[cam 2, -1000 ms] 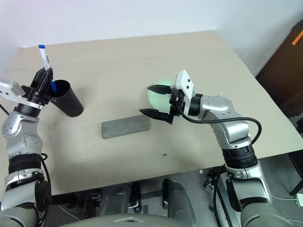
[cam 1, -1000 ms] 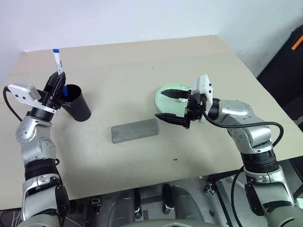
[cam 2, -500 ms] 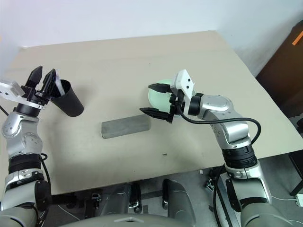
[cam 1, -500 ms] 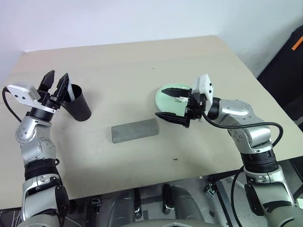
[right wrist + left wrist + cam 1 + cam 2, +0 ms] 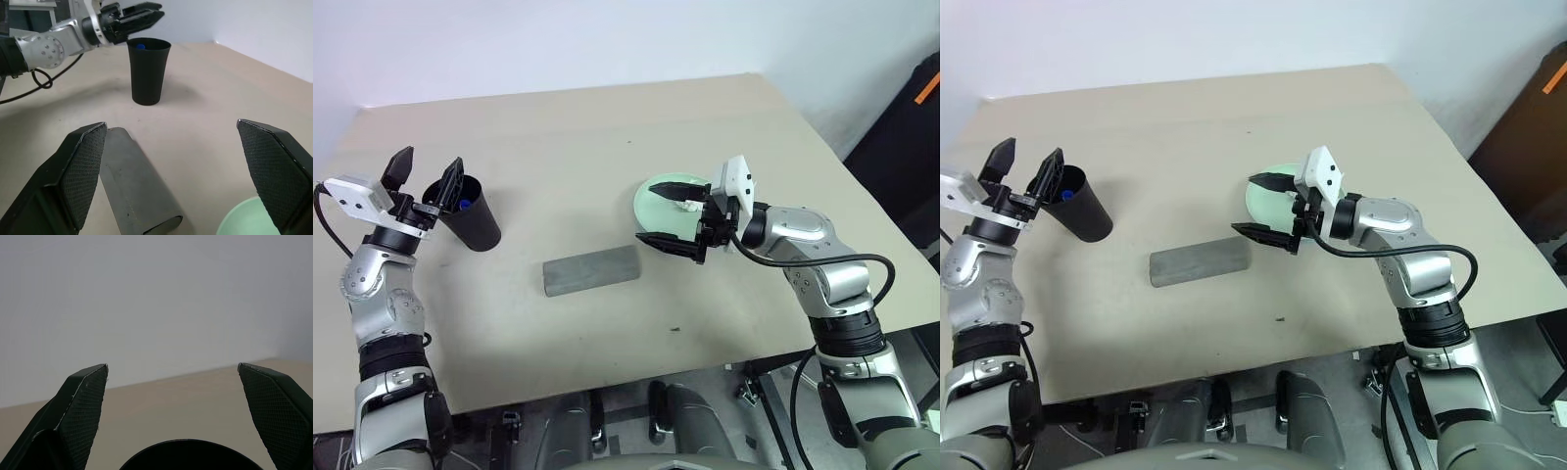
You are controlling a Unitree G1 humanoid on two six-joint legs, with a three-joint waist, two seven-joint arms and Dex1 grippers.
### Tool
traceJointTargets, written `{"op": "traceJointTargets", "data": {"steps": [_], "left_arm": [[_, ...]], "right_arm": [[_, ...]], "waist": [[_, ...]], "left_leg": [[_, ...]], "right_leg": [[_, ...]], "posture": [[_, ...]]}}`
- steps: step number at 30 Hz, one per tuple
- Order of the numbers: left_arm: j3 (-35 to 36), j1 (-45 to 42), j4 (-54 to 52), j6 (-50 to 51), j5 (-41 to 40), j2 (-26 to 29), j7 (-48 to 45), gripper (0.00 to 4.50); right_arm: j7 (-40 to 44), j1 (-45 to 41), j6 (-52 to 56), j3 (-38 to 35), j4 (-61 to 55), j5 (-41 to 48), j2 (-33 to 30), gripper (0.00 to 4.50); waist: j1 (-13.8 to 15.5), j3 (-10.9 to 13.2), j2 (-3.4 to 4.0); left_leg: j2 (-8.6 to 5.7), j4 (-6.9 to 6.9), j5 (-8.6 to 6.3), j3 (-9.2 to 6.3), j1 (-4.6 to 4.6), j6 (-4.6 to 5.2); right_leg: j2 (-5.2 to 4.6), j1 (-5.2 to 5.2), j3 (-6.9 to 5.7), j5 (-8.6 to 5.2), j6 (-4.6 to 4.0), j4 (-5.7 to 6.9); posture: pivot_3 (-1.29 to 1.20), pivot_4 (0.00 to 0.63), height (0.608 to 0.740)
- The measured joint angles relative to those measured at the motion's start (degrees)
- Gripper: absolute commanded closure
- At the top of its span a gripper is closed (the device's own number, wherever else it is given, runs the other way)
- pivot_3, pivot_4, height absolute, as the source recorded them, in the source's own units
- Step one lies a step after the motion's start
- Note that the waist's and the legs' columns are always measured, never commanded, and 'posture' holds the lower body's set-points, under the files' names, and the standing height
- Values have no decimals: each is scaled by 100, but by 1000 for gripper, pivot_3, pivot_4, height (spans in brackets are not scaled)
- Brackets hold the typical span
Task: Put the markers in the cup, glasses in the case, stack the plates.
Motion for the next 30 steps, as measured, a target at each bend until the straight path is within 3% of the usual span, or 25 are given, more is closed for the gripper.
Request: {"op": "traceJointTargets", "data": {"steps": [10, 16, 30], "left_arm": [[428, 1863, -2429, 2378, -1532, 909, -710, 40], [685, 2811, -3196, 3414, -1976, 1363, -1084, 40], [44, 2497, -2526, 2998, -975, 1159, -1674, 40]], "right_arm": [[185, -188, -58, -136, 635, 40, 8, 0], [340, -229, -61, -289, 745, 134, -102, 0], [298, 390, 249, -302, 220, 267, -400, 0]], "waist": [[-10, 1, 2], [8, 5, 9], [-2, 5, 13]], "left_leg": [[3, -6, -1, 2, 0, -2], [3, -24, -2, 1, -3, -4], [6, -40, -3, 1, -11, -4]], "right_leg": [[0, -6, 3, -7, -9, -7], [-3, -10, 1, -7, -10, -27], [1, -19, 2, -8, -12, -39]], "posture": [[0, 150, 740], [0, 150, 740], [0, 150, 740]]}}
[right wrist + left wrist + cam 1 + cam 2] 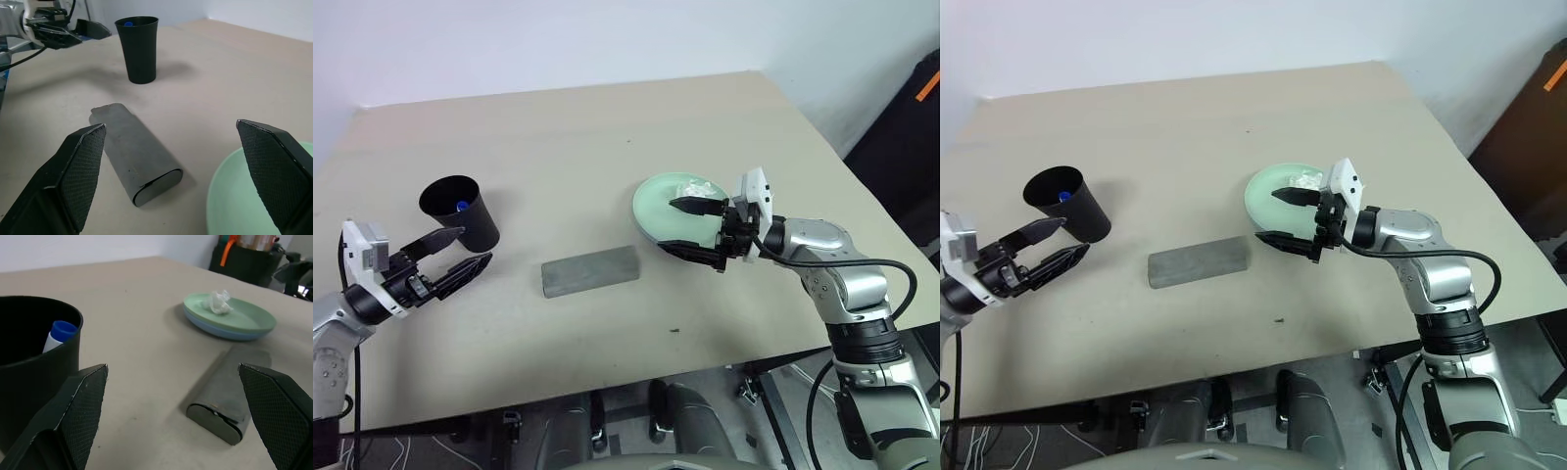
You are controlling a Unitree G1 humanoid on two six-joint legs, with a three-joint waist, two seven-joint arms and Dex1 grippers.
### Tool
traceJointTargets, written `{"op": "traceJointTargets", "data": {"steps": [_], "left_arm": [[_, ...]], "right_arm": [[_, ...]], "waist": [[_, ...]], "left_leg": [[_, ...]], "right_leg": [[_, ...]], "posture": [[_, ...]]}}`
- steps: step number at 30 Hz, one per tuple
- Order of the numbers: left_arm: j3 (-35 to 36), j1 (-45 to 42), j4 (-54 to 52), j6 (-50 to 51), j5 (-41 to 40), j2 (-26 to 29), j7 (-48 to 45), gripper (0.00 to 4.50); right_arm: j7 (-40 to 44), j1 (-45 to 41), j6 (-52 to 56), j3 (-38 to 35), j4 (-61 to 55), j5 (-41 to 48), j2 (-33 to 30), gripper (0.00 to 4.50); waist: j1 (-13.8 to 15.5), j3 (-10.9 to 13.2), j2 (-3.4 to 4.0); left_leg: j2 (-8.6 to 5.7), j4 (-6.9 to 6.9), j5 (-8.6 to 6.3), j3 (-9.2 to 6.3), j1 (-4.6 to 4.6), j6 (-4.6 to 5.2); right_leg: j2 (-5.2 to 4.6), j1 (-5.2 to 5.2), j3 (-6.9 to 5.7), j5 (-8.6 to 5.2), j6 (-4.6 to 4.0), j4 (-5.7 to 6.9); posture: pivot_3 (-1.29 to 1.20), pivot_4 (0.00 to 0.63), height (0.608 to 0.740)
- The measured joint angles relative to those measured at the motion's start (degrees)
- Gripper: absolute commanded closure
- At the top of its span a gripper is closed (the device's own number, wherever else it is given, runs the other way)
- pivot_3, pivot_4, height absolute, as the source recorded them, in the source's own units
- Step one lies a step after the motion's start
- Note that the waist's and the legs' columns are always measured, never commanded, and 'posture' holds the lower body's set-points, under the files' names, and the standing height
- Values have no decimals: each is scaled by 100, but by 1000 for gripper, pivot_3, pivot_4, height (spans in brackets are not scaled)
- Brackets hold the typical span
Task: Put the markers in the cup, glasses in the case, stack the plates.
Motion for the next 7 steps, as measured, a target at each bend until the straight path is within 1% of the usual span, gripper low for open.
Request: {"op": "traceJointTargets", "data": {"steps": [4, 7], "left_arm": [[-315, -33, 174, -145, 200, -218, -196, 40], [-431, -43, 255, -242, 325, -249, -340, 40]], "right_arm": [[-17, 29, 70, -31, -5, 6, -126, 0], [-75, 37, 130, -45, -9, 47, -128, 0]], "waist": [[2, 0, -1], [-2, 0, -1]], "left_leg": [[0, 0, 0, 2, -2, 0], [-1, -1, 0, 3, -6, 0]], "right_leg": [[-1, 0, 1, 0, 0, -5], [-1, -4, 1, 0, 0, -5]], "posture": [[0, 150, 740], [0, 150, 740]]}}
